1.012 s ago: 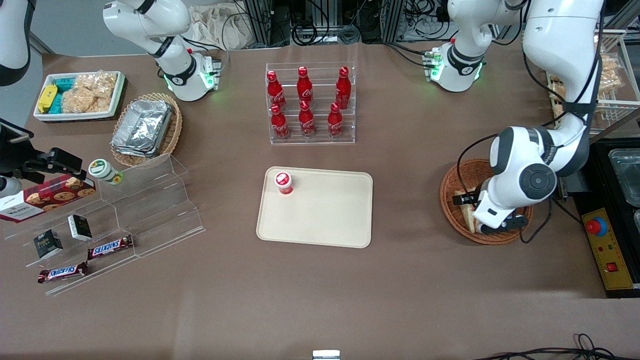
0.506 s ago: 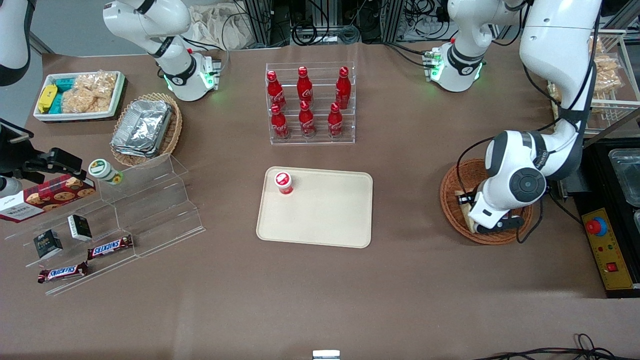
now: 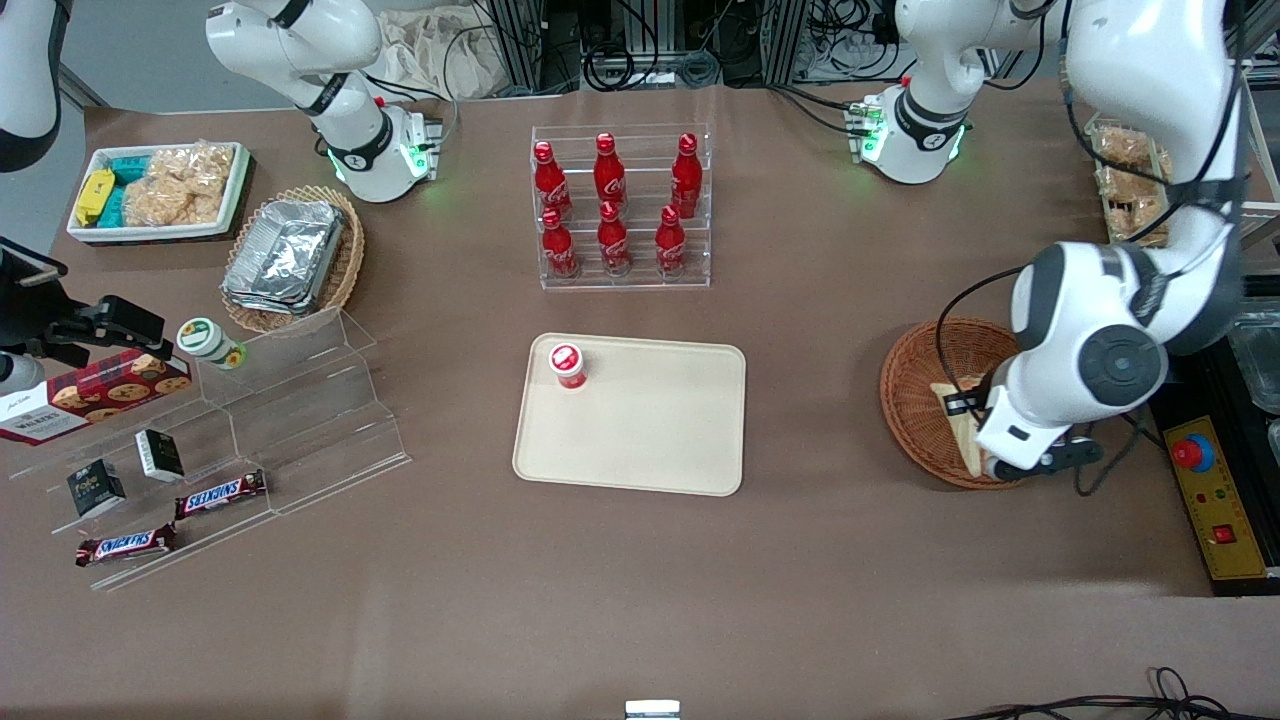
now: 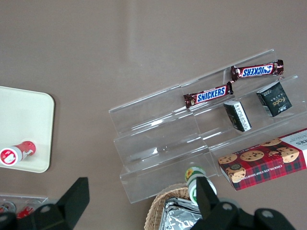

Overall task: Place sandwich from basket to tray
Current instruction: 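Lift the sandwich and carry it with the left gripper over the cream tray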

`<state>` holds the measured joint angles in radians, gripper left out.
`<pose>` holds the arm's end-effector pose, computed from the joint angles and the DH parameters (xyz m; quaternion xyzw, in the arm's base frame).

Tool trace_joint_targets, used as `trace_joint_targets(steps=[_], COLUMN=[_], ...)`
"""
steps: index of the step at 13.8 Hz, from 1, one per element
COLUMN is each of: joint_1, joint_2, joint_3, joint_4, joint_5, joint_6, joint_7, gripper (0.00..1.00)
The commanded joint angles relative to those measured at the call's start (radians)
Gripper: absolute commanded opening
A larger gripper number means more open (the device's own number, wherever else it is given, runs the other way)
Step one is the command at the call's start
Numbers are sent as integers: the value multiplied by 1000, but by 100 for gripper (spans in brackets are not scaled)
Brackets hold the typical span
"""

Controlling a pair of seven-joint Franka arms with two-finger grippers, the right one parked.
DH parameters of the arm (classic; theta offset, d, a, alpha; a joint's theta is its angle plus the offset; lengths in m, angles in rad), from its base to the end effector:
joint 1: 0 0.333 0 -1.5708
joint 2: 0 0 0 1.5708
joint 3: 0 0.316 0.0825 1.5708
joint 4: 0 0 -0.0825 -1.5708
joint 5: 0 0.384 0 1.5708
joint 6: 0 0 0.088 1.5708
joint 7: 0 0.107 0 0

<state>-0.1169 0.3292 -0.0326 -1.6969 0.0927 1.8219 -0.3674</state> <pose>0.6204 -0.0841 0.3883 -0.9898 -0.0925 0.0886 0.0629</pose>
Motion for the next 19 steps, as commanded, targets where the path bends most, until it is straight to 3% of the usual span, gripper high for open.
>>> trace_joint_targets(steps=[1, 5, 8, 11, 14, 19], joint_1=[-7, -7, -7, -20, -98, -127], joint_2=[4, -61, -93, -44, 42, 253], joint_3=[-47, -156, -313, -478, -487, -484], joint_4=[199, 319, 321, 322, 315, 315], joint_5=[12, 3, 2, 15, 18, 50], joint_6=[-224, -407, -412, -383, -259, -40], joint_7=[2, -66, -304, -574, -700, -791], gripper=[0, 0, 0, 0, 0, 0])
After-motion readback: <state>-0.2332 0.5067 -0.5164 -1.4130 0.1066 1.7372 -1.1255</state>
